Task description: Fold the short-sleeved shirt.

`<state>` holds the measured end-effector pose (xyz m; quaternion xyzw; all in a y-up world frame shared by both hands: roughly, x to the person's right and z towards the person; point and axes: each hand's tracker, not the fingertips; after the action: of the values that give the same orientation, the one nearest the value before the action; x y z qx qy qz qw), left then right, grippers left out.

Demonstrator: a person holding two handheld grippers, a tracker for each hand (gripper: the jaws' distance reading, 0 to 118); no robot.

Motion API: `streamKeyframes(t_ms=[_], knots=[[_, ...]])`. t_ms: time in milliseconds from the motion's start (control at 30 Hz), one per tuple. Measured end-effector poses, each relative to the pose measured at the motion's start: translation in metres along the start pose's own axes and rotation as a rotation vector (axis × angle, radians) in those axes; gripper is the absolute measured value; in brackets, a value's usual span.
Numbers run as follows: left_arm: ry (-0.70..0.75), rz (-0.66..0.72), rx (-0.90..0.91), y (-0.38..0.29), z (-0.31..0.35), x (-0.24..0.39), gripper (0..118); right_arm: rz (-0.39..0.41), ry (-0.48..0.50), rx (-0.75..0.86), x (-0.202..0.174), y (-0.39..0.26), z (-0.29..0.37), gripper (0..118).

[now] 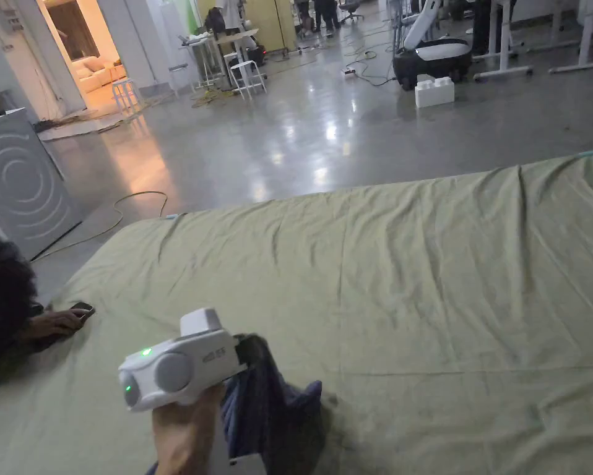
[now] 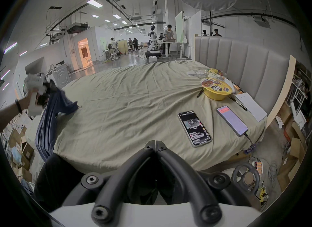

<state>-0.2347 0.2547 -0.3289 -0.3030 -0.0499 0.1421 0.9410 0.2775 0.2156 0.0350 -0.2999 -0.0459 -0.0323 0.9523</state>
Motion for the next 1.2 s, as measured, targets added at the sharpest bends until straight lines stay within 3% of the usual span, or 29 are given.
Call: streamKeyframes(t_ms=[167, 267, 400, 533, 600, 633, 733, 800, 967, 1100, 1200], knots=[[-0.173, -0.337, -0.055, -0.021, -0.042, 0.144, 3, -0.035, -0.062, 0.008, 0.012, -0.005, 0.013, 0], [-0.334, -0.418, -0.165, -0.087, -0.055, 0.214, 3, -0.043, -0.089, -0.002, 0.019, -0.009, 0.017, 0], [-0.542, -0.71, -0.238, -0.192, -0.042, 0.284, 3, -0.042, -0.106, -0.011, 0.026, -0.012, 0.022, 0], [-0.701, -0.88, -0.33, -0.278, -0.016, 0.322, 3, -0.077, -0.108, -0.022, 0.031, -0.02, 0.024, 0], [-0.725, -0.903, -0.339, -0.3, -0.006, 0.328, 3, -0.086, -0.103, -0.028, 0.03, -0.023, 0.023, 0], [-0.712, -0.891, -0.337, -0.304, 0.0, 0.328, 14, -0.088, -0.101, -0.031, 0.029, -0.024, 0.023, 0], [-0.73, -0.724, -0.322, -0.288, 0.019, 0.311, 68, -0.077, -0.074, -0.032, 0.024, -0.024, 0.022, 0], [-0.72, -0.652, -0.227, -0.268, 0.043, 0.292, 70, -0.076, -0.044, -0.015, 0.019, -0.019, 0.021, 0], [-0.526, -0.572, 0.097, -0.202, 0.145, 0.223, 71, -0.067, 0.049, 0.073, 0.001, 0.003, 0.015, 0], [-0.319, -0.476, 0.335, -0.167, 0.235, 0.173, 72, -0.024, 0.12, 0.206, -0.02, 0.03, 0.026, 0], [-0.116, -0.491, 0.562, -0.169, 0.292, 0.147, 72, 0.026, 0.148, 0.307, -0.033, 0.046, 0.038, 0]])
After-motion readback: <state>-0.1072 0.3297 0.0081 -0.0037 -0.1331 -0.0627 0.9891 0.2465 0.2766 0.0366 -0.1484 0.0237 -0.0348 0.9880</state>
